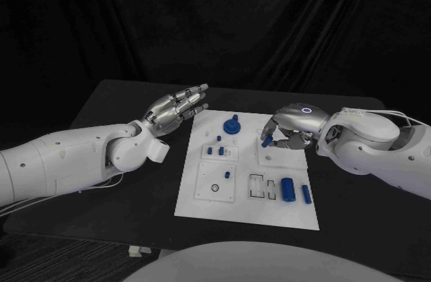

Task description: Assemble the parts on the task board

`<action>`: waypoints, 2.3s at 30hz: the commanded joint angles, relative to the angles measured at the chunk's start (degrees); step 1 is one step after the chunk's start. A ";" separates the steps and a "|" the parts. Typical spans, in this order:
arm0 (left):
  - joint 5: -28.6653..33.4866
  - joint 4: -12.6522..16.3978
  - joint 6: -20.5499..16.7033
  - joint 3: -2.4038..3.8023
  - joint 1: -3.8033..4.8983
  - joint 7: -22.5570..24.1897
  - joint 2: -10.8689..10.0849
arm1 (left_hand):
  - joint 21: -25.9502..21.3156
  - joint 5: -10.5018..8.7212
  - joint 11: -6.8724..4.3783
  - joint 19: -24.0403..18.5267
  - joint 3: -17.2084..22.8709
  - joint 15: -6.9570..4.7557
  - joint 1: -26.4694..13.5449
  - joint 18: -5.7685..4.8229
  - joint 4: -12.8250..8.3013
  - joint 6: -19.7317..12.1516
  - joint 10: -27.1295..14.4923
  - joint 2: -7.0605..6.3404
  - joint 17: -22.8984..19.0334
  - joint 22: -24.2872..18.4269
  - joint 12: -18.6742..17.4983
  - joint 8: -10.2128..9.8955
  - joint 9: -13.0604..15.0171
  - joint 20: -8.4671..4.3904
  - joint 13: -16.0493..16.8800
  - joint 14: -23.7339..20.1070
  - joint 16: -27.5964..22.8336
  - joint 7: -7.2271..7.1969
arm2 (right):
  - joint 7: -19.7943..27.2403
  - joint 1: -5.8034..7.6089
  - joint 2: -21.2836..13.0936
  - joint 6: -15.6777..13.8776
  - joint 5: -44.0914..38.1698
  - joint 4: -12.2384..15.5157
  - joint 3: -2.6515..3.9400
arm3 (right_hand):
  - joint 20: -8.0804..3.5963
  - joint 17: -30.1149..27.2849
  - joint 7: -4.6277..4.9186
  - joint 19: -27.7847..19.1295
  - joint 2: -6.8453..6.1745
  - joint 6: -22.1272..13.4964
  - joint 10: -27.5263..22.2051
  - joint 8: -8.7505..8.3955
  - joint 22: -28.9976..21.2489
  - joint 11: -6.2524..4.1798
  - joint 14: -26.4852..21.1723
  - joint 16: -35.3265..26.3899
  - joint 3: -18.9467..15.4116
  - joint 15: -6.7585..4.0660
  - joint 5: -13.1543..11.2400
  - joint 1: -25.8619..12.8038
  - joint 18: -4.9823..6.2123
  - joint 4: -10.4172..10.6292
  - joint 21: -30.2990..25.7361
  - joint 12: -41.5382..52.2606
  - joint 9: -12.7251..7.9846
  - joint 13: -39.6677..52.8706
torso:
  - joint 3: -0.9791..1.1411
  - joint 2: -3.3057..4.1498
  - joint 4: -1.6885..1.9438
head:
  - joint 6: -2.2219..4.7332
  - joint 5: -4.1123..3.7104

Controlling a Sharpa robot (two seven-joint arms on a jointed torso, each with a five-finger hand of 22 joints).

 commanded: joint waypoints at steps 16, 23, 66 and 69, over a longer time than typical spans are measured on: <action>0.08 -0.41 0.87 0.05 -0.18 0.31 0.72 | 0.10 0.39 0.44 -0.20 -0.03 0.59 0.22 0.58 -0.35 0.11 -0.11 0.42 -0.06 0.07 0.42 0.40 0.05 0.49 0.08 -0.02 -0.21 0.43 | -0.90 0.11 8.06 5.35 -4.95 4.23 -0.01 | -0.63 10.06 -0.06 3.04 -1.20 0.52 1.54 -0.72 7.10 -0.45 4.27 6.53 2.46 -0.62 -0.26 -1.04 -1.02 0.19 8.73 -1.64 0.52 0.09 | -0.04 -0.02 0.03 | 0.00 0.13; 0.08 -0.22 -0.41 0.05 -0.19 0.82 0.52 | -0.02 0.38 0.52 -0.31 -0.05 -0.28 0.01 0.66 -0.22 0.29 -0.07 0.67 -0.06 -0.39 0.63 0.58 0.06 -0.50 0.10 -0.02 -0.21 0.56 | -0.39 -2.51 13.37 6.58 -9.37 2.57 0.00 | -0.69 11.54 -0.13 3.49 -1.39 0.65 1.80 -0.80 7.36 -0.53 4.73 7.52 2.74 -0.69 -0.20 -1.20 -1.22 0.02 10.18 -1.84 0.60 0.10 | 0.01 0.06 0.06 | 0.00 0.46; 0.08 -0.42 -0.32 0.06 -0.26 0.73 0.45 | 0.02 0.34 0.35 -0.29 -0.23 -0.12 -0.29 0.63 0.00 0.03 -0.23 0.77 -0.06 -0.27 0.68 0.65 0.04 -1.27 0.08 -0.02 -0.21 0.39 | 1.30 -8.54 17.31 3.79 -14.32 -0.10 0.00 | -0.93 14.67 -0.36 4.65 -2.26 1.34 3.78 -1.27 8.40 -0.98 5.44 9.72 3.76 -0.99 0.96 -2.05 -2.00 -1.00 15.76 -2.07 0.76 0.30 | -0.03 -0.02 -0.01 | 0.00 0.93; 0.08 -0.45 -0.21 0.06 -0.28 0.70 0.48 | 0.02 0.34 0.35 -0.29 -0.23 -0.12 -0.29 0.63 0.00 0.03 -0.23 0.77 -0.06 -0.27 0.68 0.65 0.04 -1.27 0.08 -0.02 -0.21 0.39 | 1.07 -8.62 17.40 4.02 -14.32 -0.21 0.00 | -0.95 14.66 -0.37 4.64 -2.26 1.37 3.84 -1.28 8.40 -1.00 5.44 9.72 3.81 -1.00 0.98 -2.03 -2.00 -1.06 15.76 -2.06 0.77 0.31 | -0.02 0.00 0.00 | 0.00 0.87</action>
